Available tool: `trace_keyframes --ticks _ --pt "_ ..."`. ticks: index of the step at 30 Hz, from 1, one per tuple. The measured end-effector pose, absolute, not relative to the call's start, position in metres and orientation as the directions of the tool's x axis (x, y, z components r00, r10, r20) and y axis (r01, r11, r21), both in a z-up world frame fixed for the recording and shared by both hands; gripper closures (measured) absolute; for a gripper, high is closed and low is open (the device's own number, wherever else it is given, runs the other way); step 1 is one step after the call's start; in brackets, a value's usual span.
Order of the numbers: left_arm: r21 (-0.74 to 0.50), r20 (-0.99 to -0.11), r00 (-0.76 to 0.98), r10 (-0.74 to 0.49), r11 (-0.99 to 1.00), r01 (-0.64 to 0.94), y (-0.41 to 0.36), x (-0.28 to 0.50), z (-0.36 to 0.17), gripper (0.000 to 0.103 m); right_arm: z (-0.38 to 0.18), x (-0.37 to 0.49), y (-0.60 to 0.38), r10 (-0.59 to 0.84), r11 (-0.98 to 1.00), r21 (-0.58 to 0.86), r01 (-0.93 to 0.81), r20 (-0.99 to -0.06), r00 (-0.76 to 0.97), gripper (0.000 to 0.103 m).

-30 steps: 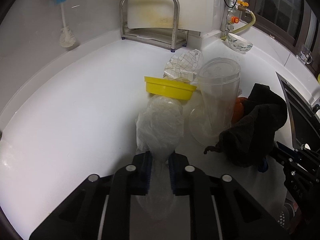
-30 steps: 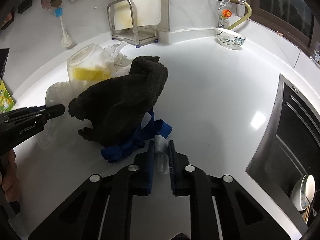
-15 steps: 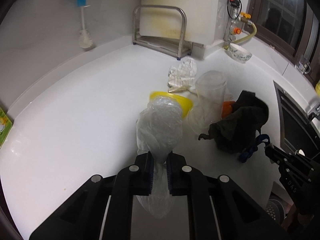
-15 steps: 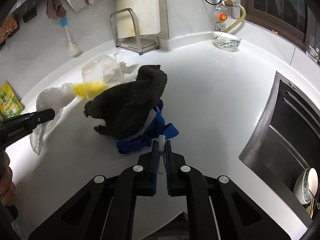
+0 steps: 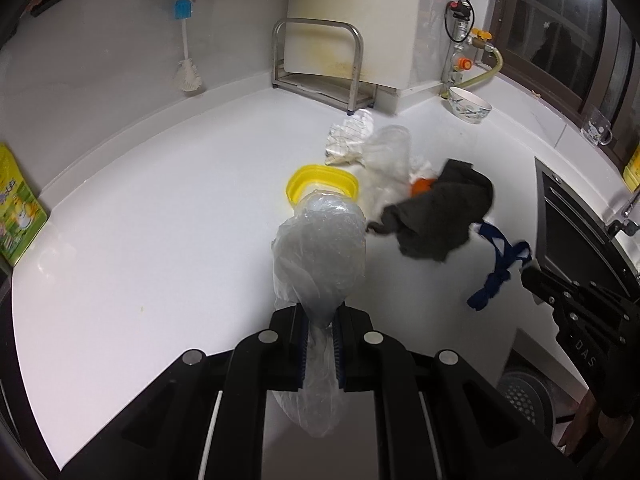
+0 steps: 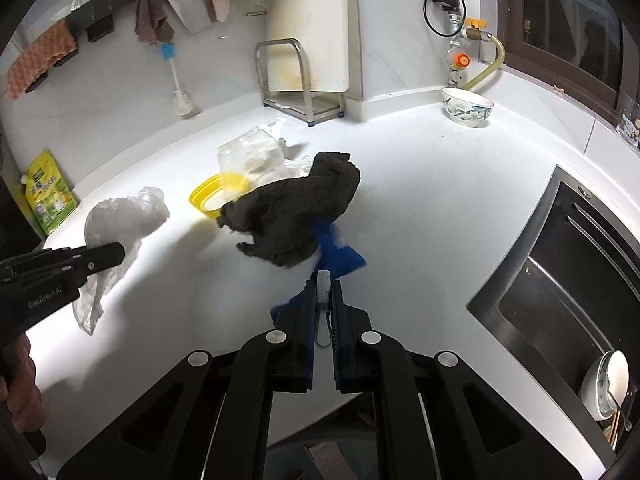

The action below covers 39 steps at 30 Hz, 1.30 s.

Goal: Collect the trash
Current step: 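Grasp the blue strap with the right tool while the left tool lifts the bag, then move both tools over the bin and open them to drop bag and strap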

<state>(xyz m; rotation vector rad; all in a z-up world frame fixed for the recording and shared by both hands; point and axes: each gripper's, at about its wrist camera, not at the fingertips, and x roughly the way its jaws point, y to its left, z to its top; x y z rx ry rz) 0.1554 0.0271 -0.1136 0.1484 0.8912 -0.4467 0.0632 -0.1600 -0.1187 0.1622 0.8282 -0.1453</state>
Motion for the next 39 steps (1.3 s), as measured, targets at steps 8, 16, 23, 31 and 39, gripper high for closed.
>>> trace_keyframes --ticks 8,16,23,31,39 --pt "-0.061 -0.782 0.547 -0.298 0.91 0.409 0.02 0.094 -0.107 0.092 -0.108 0.022 -0.162 -0.005 0.987 0.104 0.121 -0.737 0.676 0.096" --pt "-0.066 -0.784 0.544 -0.298 0.912 0.404 0.002 0.033 -0.101 0.092 -0.101 -0.029 -0.173 0.037 0.991 0.114 0.072 -0.742 0.669 0.096" --pt "-0.066 -0.793 0.534 -0.293 0.913 0.403 -0.016 -0.01 -0.105 0.092 -0.1 -0.073 -0.187 0.055 0.991 0.119 0.053 -0.75 0.659 0.096" --pt "-0.047 -0.811 0.523 -0.264 0.919 0.392 -0.036 -0.048 -0.118 0.092 -0.112 -0.112 -0.2 0.078 0.99 0.134 0.04 -0.768 0.635 0.096" --pt "-0.029 -0.834 0.497 -0.242 0.917 0.397 -0.05 -0.071 -0.135 0.092 -0.132 -0.13 -0.207 0.08 0.99 0.136 0.05 -0.8 0.595 0.096"
